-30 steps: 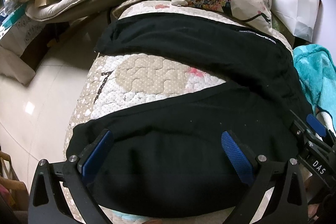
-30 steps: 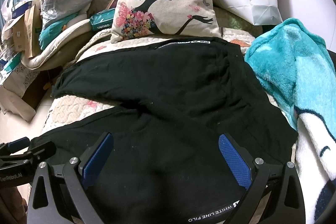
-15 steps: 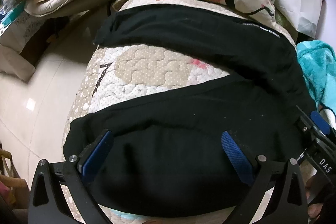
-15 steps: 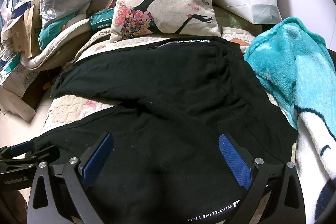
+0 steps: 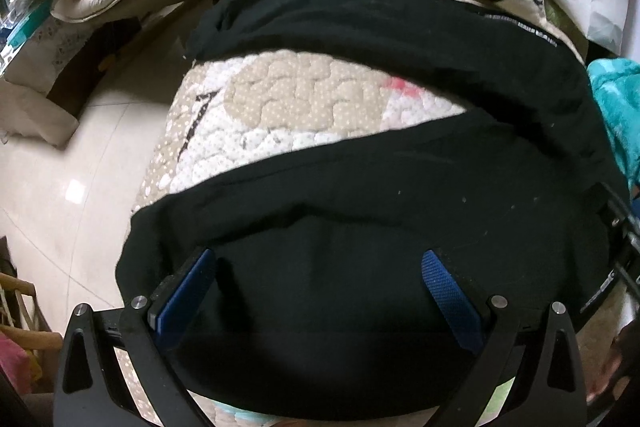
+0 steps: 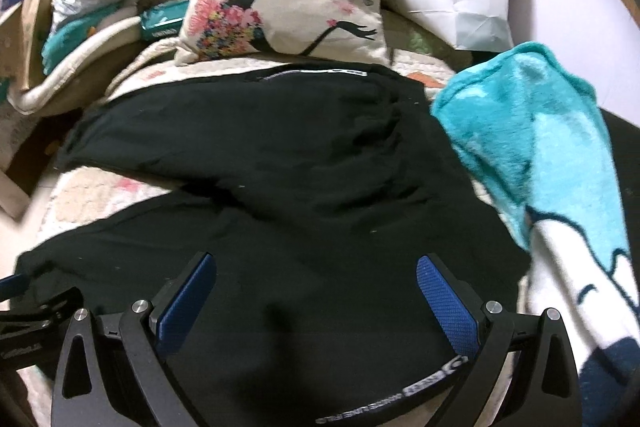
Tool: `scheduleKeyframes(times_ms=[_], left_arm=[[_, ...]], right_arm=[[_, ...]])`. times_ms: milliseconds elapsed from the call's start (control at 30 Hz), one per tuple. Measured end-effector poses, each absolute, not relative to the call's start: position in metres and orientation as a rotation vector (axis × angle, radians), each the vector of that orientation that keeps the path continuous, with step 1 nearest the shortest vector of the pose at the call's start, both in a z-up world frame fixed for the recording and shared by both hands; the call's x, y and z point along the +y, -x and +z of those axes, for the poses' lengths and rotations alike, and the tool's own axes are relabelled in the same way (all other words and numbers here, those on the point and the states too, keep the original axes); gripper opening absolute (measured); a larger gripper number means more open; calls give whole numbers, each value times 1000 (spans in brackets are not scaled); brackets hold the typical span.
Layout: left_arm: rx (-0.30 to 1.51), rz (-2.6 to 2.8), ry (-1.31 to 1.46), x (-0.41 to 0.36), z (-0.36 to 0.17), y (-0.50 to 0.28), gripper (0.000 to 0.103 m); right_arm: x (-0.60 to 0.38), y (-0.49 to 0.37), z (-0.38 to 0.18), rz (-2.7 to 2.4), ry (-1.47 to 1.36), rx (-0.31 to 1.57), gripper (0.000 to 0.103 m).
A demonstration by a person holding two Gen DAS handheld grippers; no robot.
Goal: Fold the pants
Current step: 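Grasp the pants waistband with the left gripper while the right gripper grasps it too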
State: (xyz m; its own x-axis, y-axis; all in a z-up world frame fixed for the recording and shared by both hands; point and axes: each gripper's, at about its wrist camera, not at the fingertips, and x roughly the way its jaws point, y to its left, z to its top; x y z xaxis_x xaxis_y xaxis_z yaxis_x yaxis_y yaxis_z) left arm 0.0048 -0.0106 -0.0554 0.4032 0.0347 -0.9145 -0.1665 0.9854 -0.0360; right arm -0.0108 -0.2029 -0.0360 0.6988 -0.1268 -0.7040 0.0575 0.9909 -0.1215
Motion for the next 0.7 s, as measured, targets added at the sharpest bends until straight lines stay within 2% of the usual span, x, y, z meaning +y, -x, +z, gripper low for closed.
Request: scheduleKeyframes(times_ms=[700], left_arm=[[1193, 118, 115, -8, -70, 2, 103]], right_arm=[[-207, 10, -35, -127, 101, 791, 102]])
